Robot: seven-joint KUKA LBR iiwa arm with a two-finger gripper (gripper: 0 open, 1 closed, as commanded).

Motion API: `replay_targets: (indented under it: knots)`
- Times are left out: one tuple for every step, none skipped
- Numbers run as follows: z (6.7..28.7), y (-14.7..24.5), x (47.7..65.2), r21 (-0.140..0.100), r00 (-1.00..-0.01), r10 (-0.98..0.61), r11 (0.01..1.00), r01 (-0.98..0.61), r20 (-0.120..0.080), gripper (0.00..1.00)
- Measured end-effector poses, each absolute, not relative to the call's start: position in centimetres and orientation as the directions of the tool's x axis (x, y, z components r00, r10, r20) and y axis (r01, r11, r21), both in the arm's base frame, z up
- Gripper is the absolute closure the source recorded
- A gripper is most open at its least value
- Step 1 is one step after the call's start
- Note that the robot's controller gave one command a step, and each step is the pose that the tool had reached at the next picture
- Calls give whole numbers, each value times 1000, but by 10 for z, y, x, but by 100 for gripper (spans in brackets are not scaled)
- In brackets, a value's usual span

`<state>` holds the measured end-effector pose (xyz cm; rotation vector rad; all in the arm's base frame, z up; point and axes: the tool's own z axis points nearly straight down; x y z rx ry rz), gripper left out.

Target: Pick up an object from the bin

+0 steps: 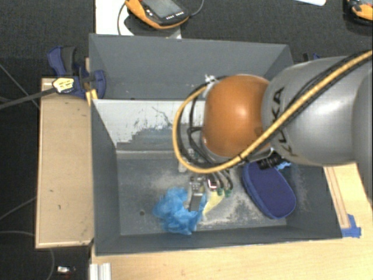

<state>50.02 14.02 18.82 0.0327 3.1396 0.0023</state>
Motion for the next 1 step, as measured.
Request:
replay_targets:
  knots:
    - [188,140,500,2,-1000,21,1000,21,-2,0]
